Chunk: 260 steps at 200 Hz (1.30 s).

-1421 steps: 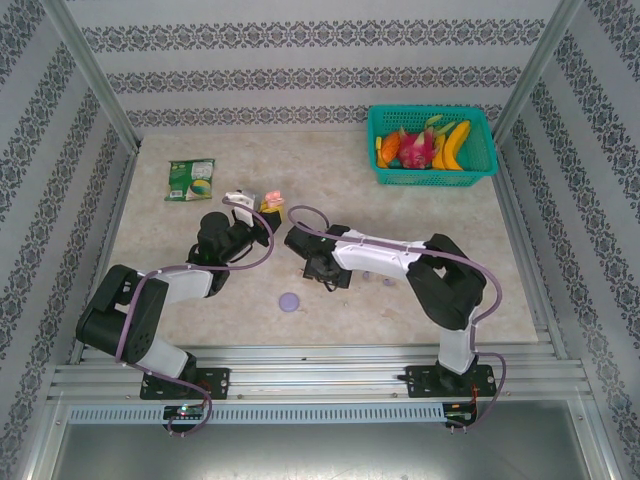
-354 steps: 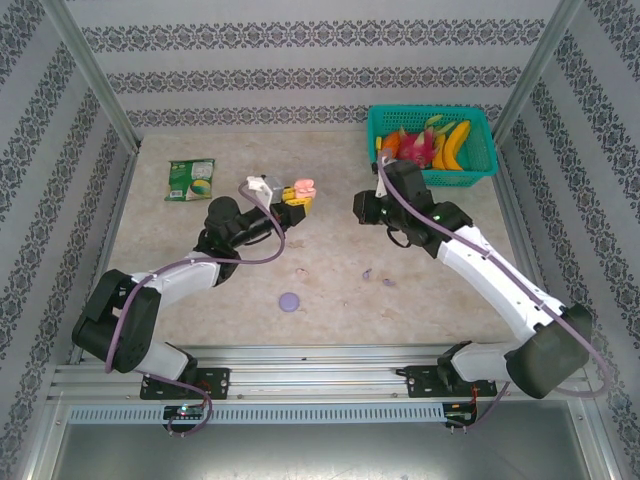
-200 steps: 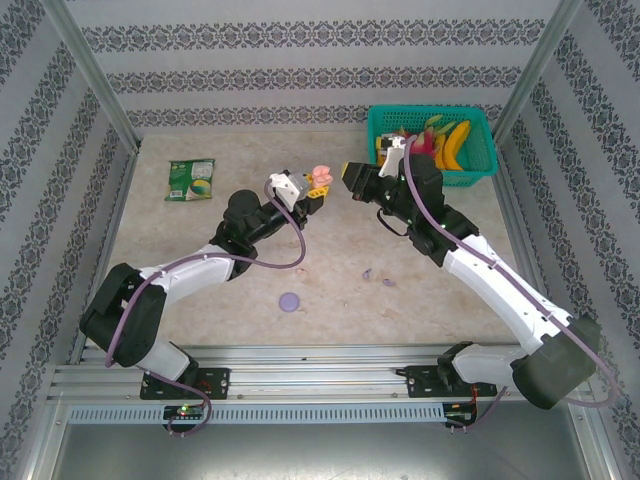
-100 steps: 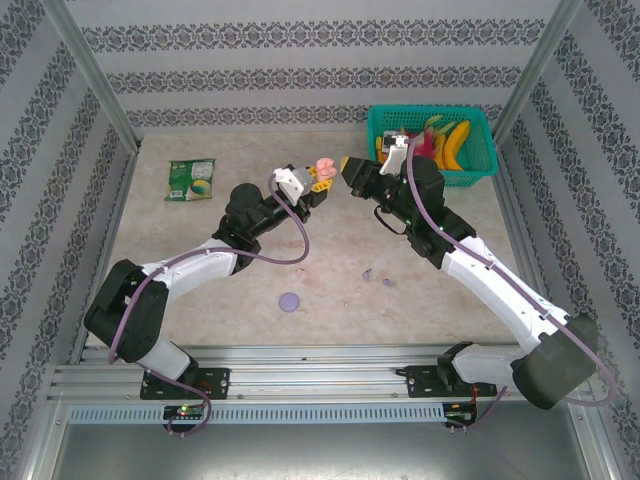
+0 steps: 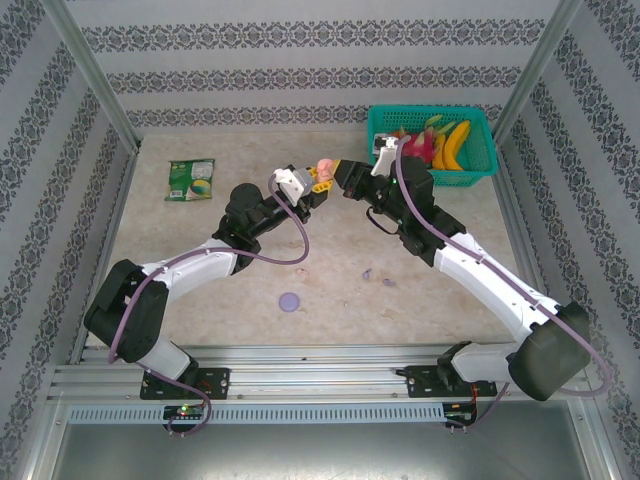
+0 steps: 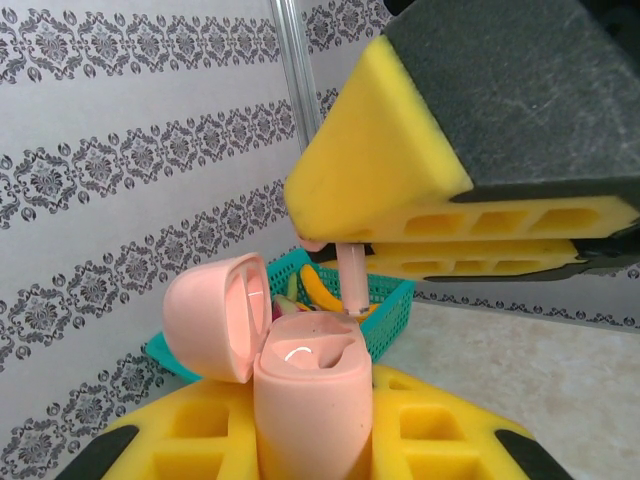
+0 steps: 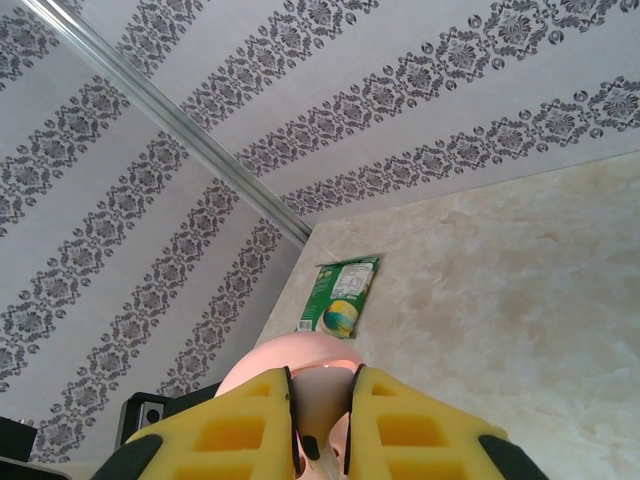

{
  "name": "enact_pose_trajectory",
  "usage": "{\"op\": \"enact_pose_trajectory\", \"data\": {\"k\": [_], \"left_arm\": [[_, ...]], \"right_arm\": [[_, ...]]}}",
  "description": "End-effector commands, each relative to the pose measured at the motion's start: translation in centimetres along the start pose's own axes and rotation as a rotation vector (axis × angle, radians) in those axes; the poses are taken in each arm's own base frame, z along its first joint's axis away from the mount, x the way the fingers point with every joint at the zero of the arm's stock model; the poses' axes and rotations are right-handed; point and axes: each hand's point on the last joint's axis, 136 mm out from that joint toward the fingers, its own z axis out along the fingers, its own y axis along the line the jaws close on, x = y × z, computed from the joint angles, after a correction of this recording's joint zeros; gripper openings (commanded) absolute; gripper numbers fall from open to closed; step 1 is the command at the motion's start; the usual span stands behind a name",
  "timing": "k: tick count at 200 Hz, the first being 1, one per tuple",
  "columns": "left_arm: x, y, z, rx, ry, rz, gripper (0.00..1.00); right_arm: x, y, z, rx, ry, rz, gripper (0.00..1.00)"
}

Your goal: Insert the wireless bluetooth earbuds into the charging case

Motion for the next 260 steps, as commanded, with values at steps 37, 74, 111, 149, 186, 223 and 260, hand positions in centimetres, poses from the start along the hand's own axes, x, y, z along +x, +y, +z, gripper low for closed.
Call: {"op": "enact_pose_trajectory", "data": {"k": [37, 74, 111, 149, 186, 223, 260], "left_arm": [[-1.8, -0.5, 0.5, 0.027, -0.043, 0.031, 0.0], [-2.0, -0.6, 0.4, 0.033, -0.046, 0.026, 0.0], [-2.0, -0.8, 0.4, 0.045, -0.045, 0.02, 0.0], [-2.0, -0.9, 0.3, 0.047, -0.046, 0.017, 0.0], [-2.1, -0.8, 0.4, 0.042, -0.048, 0.017, 0.0], [-2.1, -0.7, 0.5, 0.039, -0.048, 0.018, 0.0], [-1.7, -0.7, 0.6, 0.038, -0.041, 0.015, 0.0]], "right_arm": [[0.3, 1.0, 0.5, -0.035, 0.004, 0.007, 0.15], [0.6, 0.6, 0.8, -0.023, 0.01, 0.003, 0.15], [1.0, 0.0, 1.1, -0.005, 0.017, -0.002, 0.14], [1.5, -0.5, 1.3, 0.007, 0.031, -0.01, 0.14], [2.5, -0.5, 1.3, -0.004, 0.078, -0.048, 0.13], [4.1, -0.2, 1.0, -0.013, 0.13, -0.096, 0.12], [4.4, -0.7, 0.8, 0.009, 0.13, -0.098, 0.17]]}}
